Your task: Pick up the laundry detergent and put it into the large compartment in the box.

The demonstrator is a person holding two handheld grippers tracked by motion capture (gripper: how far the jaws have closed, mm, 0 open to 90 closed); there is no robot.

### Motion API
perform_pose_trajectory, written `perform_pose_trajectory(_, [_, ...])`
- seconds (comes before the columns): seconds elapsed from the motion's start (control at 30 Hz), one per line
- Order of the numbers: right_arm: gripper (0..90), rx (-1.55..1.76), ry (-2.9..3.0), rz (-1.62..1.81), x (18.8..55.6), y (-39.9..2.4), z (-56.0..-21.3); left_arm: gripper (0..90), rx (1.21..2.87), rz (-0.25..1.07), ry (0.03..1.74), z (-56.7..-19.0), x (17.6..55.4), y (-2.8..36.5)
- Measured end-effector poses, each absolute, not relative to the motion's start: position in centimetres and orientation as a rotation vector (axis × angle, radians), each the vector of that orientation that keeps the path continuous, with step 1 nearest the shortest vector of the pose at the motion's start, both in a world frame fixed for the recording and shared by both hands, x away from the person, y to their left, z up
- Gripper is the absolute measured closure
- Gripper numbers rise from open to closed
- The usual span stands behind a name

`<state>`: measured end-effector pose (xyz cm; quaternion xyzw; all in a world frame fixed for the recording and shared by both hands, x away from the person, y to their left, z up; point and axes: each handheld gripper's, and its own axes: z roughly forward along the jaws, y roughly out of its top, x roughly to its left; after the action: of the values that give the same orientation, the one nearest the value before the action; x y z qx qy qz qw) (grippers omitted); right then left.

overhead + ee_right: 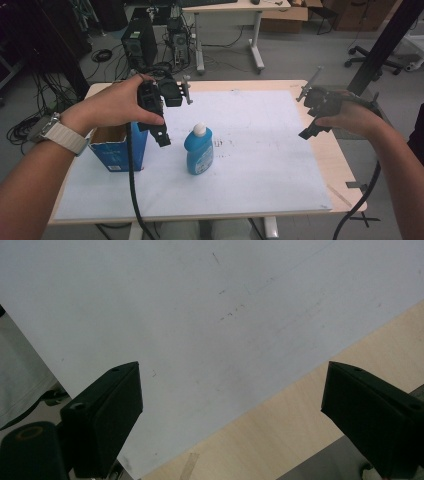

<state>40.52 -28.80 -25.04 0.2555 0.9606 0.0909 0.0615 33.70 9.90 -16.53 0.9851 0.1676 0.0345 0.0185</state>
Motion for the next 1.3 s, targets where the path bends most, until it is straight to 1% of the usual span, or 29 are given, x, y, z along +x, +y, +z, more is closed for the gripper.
perform_pose_trajectory(0.3, [9.2,0.779,2.897,0.293,40.4,-28.8,-25.0,7.1,3.031,0.117,0.566,-16.4,33.6,9.9])
perform_pose_trajectory(0.63, [9.2,0.773,2.895,0.291,40.3,-28.8,-25.2,7.0,3.035,0.119,0.613,-16.4,33.7,9.7])
perform_pose_trajectory(0.7, [9.2,0.773,2.894,0.29,40.3,-28.8,-25.2,7.0,3.009,0.118,0.67,-16.2,33.7,9.6])
perform_pose_trajectory(0.77, [9.2,0.77,2.894,0.291,40.3,-28.8,-25.2,7.0,3.0,0.119,0.682,-16.2,33.7,9.6])
perform_pose_trajectory(0.83, [9.2,0.771,2.892,0.292,40.4,-28.8,-25.2,7.0,2.988,0.111,0.729,-16.0,33.6,9.5])
perform_pose_trajectory(1.1, [9.2,0.772,2.893,0.293,40.5,-28.9,-25.4,7.0,2.979,0.11,0.783,-15.6,33.8,9.1])
perform_pose_trajectory(1.3, [9.2,0.773,2.889,0.294,40.3,-29.0,-25.3,6.7,2.961,0.093,0.864,-15.5,34.0,8.9])
